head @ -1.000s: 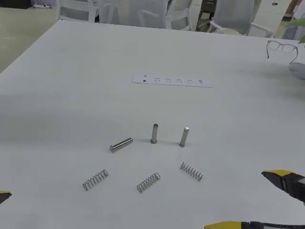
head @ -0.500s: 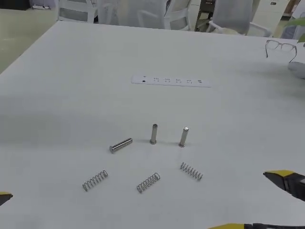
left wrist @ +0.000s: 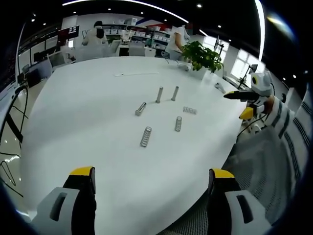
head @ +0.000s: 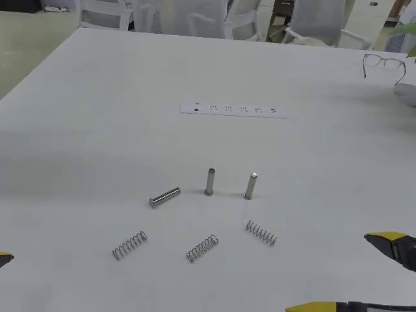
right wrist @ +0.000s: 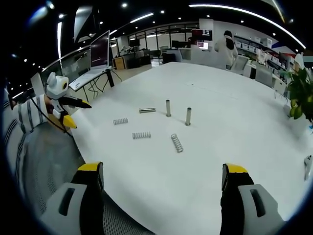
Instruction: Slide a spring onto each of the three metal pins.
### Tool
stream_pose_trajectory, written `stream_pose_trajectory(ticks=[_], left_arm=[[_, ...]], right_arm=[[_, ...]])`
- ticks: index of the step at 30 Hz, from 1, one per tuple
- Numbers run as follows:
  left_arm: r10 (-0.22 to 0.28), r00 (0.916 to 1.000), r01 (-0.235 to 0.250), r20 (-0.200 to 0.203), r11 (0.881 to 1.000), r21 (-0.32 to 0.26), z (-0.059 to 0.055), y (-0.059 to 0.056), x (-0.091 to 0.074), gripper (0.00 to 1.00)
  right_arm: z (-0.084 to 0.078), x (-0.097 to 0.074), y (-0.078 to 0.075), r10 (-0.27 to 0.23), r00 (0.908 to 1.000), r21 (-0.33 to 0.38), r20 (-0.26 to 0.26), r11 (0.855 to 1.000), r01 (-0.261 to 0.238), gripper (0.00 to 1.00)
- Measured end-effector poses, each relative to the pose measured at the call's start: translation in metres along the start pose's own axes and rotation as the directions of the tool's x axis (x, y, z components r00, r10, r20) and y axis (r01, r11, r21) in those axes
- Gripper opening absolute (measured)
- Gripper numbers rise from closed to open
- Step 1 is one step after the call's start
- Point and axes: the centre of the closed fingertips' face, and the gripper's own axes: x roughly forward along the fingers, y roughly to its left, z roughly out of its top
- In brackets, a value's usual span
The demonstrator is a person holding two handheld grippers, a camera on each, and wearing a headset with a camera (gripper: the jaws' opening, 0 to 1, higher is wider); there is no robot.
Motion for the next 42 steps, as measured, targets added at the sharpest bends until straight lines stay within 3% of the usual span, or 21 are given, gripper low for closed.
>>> stream_pose_trajectory(ticks=[20,30,42], left_arm=[[-0.005,1.0,0.005,-0.005,0.998,0.065,0.025,0.02,0.019,0.92],[-0.019,0.9997,0.017,0.015,0.996,0.093,0.05,0.028,0.037,0.92],[-0.036,0.9991,0.039,-0.022,0.99,0.136,0.062,0.035,0.052,0.92]], right_arm=[[-0.002,-0.001,-0.001,-0.007,0.9999,0.011,-0.01,1.0,0.008,1.0],[-0.007,0.001,-0.006,-0.011,0.9995,0.019,-0.029,1.0,0.012,1.0],[-0.009,-0.001,-0.011,-0.02,0.9992,0.041,-0.033,0.999,0.021,1.0]])
